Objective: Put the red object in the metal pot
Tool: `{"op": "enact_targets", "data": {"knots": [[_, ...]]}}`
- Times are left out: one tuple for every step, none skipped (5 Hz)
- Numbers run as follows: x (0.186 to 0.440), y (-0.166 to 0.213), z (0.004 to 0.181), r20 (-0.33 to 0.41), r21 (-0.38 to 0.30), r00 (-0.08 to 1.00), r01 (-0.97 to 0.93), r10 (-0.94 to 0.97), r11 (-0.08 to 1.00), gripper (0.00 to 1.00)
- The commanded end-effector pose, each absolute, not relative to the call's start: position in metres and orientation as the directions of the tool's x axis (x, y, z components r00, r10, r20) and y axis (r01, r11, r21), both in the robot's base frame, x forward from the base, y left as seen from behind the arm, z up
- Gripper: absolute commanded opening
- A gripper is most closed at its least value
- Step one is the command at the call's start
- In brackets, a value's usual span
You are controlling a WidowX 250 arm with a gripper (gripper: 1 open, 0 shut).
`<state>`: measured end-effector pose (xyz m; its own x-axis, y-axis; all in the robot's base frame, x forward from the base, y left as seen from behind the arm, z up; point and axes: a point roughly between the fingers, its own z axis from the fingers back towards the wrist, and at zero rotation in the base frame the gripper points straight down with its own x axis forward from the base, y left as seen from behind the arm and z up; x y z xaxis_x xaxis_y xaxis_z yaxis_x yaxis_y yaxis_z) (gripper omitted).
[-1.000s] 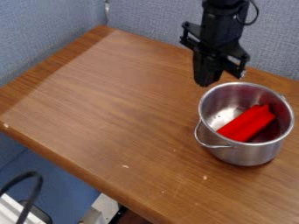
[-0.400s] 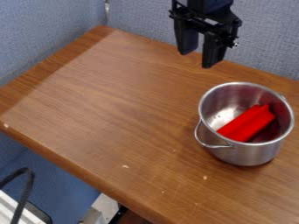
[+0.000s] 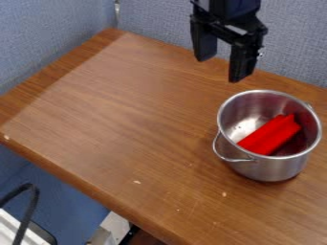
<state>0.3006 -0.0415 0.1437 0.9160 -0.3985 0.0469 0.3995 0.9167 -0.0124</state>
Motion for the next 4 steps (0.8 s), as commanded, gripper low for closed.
{"op": "enact_targets", "data": {"knots": [[0.292, -0.054, 0.141, 0.066, -0.023, 0.88, 0.472, -0.47, 0.881, 1.0], [0.288, -0.064, 0.128, 0.054, -0.02, 0.857, 0.514, -0.512, 0.858, 1.0], [0.287, -0.075, 0.118, 0.047, -0.016, 0.835, 0.55, -0.548, 0.835, 1.0], [0.287, -0.084, 0.109, 0.042, -0.01, 0.822, 0.568, -0.567, 0.823, 1.0]]}}
